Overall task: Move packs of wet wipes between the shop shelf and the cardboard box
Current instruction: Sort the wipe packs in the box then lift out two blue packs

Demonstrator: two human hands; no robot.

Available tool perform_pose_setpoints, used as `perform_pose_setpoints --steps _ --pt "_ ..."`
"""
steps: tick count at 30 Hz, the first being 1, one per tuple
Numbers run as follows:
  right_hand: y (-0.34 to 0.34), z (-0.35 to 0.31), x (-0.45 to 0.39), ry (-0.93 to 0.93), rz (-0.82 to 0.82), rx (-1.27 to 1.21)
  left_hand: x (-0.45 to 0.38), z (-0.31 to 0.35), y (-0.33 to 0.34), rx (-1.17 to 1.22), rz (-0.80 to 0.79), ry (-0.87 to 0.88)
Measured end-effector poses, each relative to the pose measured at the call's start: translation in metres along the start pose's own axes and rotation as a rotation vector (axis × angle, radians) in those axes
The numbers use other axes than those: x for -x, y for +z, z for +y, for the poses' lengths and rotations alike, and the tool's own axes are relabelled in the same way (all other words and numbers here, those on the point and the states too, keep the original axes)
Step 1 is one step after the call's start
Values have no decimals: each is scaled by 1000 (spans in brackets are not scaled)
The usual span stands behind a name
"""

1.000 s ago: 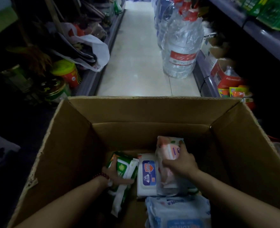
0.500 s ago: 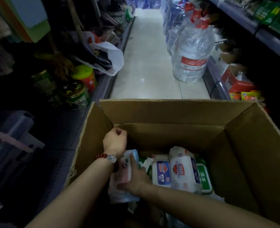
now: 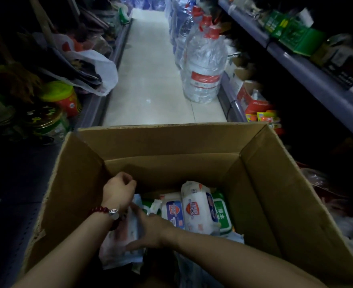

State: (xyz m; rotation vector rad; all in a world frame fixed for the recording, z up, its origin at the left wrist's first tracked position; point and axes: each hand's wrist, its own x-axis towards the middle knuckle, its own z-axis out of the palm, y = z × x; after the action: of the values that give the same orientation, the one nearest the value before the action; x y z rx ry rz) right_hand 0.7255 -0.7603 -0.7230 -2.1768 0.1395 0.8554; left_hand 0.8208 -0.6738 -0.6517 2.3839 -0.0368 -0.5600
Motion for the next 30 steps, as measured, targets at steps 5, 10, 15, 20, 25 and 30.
perform_pose_setpoints --steps 5,10,15,20,25,30 --pt "-4 -4 -4 -9 -11 5 4 0 3 -66 -7 39" --pt "-1 2 -4 -20 13 -61 1 -5 4 -82 7 44" --pt "-4 9 -7 -17 24 -122 -1 -6 3 -92 4 26" --pt "-5 11 -9 -26 8 -108 -3 -10 0 -73 21 -7" --pt "-32 14 11 9 10 -10 -6 -11 1 -73 15 3" --pt "-80 50 48 223 155 -61 -1 -10 8 -112 -32 55"
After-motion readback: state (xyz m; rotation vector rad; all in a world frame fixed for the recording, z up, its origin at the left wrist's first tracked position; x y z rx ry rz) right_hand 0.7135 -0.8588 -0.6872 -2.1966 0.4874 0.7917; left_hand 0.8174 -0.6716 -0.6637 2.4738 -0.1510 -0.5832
